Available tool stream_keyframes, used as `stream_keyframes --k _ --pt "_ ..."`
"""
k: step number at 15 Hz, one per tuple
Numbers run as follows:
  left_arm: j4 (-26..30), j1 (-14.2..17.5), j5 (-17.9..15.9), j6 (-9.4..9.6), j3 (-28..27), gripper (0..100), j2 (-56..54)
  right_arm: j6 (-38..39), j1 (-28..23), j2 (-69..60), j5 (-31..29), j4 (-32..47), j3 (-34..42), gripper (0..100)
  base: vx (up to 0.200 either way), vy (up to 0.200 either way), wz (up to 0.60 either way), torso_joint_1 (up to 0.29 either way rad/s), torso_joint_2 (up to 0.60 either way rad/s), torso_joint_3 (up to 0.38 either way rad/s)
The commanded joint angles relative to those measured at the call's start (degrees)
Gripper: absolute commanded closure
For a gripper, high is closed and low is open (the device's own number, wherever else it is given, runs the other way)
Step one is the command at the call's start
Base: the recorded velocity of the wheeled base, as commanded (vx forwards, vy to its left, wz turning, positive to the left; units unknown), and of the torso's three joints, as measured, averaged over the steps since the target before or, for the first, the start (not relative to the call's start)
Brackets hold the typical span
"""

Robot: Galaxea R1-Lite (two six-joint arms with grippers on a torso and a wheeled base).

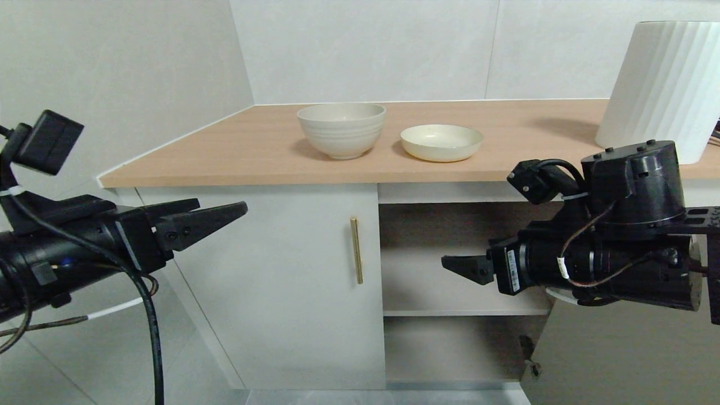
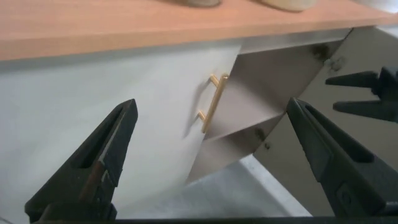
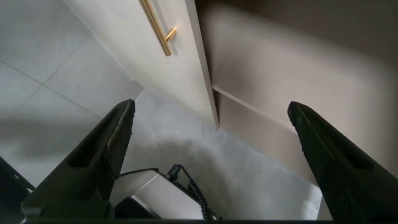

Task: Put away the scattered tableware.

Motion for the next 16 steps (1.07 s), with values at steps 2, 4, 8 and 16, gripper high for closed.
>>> stream_keyframes --k 2,4,8,16 --pt "0.0 -0.1 0.0 -0.01 -0.1 0 -0.9 -0.6 0.1 -0.4 0.1 -0.1 0.4 0 0.000 0.000 0.00 0.000 0.00 0.000" --pt "-0.1 -0.1 0.0 -0.01 -0.1 0 -0.2 -0.7 0.1 -0.4 0.1 -0.1 0.4 0 0.000 0.000 0.00 0.000 0.00 0.000" --pt "-0.3 -0.1 -0.2 -0.01 -0.1 0 1.1 -0.7 0.1 -0.3 0.1 -0.3 0.3 0 0.000 0.000 0.00 0.000 0.00 0.000" --pt "-2.1 -0.1 -0.1 0.16 -0.1 0 4.5 -0.7 0.1 0.2 0.1 -0.3 0.0 0 0.000 0.000 0.00 0.111 -0.35 -0.251"
